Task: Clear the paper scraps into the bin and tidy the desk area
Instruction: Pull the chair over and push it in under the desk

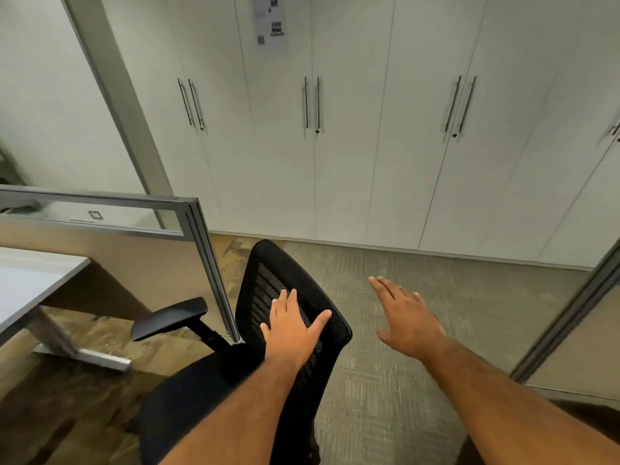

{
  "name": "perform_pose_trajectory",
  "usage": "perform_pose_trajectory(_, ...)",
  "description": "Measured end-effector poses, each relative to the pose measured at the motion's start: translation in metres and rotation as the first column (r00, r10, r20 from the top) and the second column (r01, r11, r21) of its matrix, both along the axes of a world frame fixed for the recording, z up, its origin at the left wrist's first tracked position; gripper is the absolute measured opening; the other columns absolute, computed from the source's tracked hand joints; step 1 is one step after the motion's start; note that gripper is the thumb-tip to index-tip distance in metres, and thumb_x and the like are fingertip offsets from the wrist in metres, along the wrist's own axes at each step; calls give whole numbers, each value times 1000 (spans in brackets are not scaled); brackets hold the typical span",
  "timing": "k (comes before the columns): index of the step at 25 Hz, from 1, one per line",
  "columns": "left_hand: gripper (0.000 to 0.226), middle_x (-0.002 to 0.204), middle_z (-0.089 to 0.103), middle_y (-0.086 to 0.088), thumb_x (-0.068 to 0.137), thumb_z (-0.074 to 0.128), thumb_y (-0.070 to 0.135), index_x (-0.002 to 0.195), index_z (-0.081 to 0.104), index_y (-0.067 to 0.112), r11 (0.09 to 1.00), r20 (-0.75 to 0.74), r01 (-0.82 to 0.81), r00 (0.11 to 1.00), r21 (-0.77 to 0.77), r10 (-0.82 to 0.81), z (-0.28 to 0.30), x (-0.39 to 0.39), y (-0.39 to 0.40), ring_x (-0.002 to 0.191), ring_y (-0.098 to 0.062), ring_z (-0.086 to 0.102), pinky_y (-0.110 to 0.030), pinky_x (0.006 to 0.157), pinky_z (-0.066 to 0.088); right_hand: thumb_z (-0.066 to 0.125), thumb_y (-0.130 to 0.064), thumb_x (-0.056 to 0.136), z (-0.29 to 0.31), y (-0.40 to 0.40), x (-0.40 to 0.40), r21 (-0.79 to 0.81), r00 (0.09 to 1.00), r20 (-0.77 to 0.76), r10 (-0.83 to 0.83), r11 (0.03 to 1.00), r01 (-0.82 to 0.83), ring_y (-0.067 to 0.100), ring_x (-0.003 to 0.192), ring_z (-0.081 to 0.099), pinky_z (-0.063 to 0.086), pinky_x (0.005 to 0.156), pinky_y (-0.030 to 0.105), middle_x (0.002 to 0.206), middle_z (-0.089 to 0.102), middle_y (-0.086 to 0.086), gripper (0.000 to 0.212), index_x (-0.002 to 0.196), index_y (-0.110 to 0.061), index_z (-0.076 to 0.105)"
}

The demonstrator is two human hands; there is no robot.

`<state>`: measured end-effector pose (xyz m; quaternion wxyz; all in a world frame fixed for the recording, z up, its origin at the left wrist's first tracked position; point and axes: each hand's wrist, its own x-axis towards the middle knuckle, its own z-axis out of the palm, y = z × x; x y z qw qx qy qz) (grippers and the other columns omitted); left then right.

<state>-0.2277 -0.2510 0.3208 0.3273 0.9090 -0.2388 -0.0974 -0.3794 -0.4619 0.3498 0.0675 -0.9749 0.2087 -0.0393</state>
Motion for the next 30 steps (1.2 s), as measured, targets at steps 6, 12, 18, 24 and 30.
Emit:
perform_pose_trajectory(6,126,176,6,-5,74,63,84,166,8,19,990,-277,-139,952,-13,130,0,29,-46,161,-30,8,-66,124,21,75,-19,81,21,-32,62,-58,996,-65,64,996,-68,22,156,25,24,127,56,173,11,-6,116,164,-35,-4)
perform_pose_trajectory(12,136,176,3,-5,69,76,74,166,-3,21,959,-337,-284,901,15,272,-25,22,-80,160,-30,16,-60,123,28,73,-2,77,12,-55,166,-137,945,-137,296,940,-314,22,158,20,21,126,58,174,9,-5,119,164,-35,-2)
perform_pose_trajectory(18,141,176,7,0,59,78,70,166,-1,24,886,-300,-461,838,57,455,-25,61,-97,159,-26,20,-58,121,32,72,-2,78,-7,-68,267,-157,788,-236,568,778,-608,24,159,17,22,123,62,174,8,-3,117,164,-34,0)
perform_pose_trajectory(24,127,170,23,8,55,70,61,165,13,30,763,-419,-647,693,-2,587,-32,54,-113,146,-18,41,-44,110,48,72,-10,84,-27,-51,342,-220,404,-318,858,348,-911,24,162,5,17,125,66,175,6,-3,100,164,-29,16)
perform_pose_trajectory(30,121,159,25,23,58,73,54,162,12,42,736,-481,-675,662,-49,575,-32,-9,-105,132,-12,51,-39,100,56,68,-22,87,-36,-29,367,-296,183,-407,895,60,-953,32,158,18,14,122,72,160,40,2,66,149,-27,47)
